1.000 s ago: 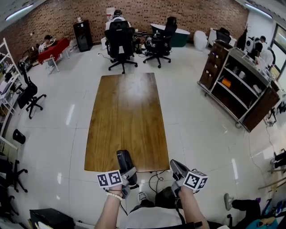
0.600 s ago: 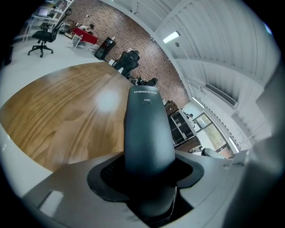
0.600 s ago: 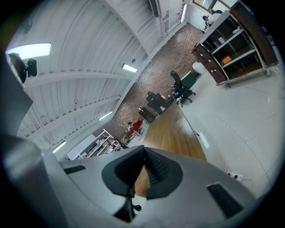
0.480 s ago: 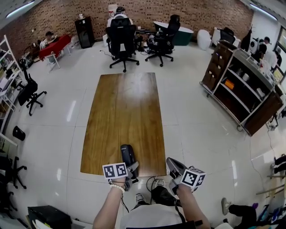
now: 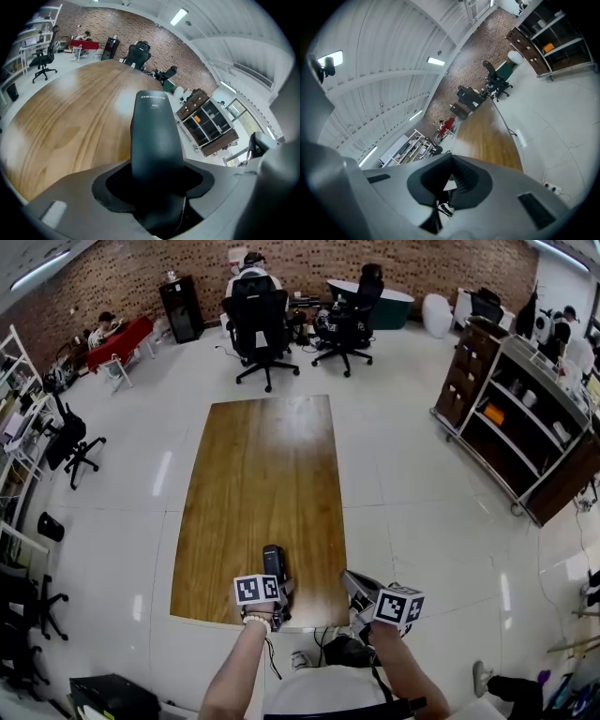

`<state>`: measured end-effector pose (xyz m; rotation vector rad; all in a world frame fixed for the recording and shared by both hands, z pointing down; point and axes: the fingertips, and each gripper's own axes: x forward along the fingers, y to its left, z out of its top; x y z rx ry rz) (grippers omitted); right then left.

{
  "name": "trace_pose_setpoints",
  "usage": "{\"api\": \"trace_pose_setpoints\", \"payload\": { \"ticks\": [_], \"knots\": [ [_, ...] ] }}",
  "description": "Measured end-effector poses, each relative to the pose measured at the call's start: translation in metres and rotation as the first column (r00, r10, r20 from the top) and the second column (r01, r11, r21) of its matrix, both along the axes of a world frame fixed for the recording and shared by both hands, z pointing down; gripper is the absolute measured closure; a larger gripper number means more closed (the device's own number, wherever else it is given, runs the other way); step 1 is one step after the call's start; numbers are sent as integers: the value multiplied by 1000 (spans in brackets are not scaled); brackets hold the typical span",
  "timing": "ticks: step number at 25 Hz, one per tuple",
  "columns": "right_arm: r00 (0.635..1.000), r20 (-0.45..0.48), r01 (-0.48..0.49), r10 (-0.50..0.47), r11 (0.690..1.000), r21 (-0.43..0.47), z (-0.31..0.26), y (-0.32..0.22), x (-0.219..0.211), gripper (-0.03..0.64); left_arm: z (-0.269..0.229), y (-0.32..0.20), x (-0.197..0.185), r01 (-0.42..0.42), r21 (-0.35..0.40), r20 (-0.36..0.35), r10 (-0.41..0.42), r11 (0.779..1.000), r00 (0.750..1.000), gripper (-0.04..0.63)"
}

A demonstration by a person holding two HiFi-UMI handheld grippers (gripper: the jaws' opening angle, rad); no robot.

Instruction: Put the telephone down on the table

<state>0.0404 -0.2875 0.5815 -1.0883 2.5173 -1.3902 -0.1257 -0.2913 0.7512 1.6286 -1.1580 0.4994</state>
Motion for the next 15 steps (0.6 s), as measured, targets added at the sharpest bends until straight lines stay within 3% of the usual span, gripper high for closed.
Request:
{"api": "trace_pose_setpoints", "payload": {
  "ticks": [5,9,15],
  "knots": [
    [1000,13,-6,6,999,-32,9,-15,10,615,24,-20,-3,-16,-58,137,24,998,990,314],
    [999,43,-27,30,998,-62,14,-28,21,615,40,-29,-7,-3,-130,266,38,992,963,314],
    [995,86,-34,40,997,-74,17,-45,24,615,51,-32,-7,11,-187,337,54,982,940,314]
  ]
}}
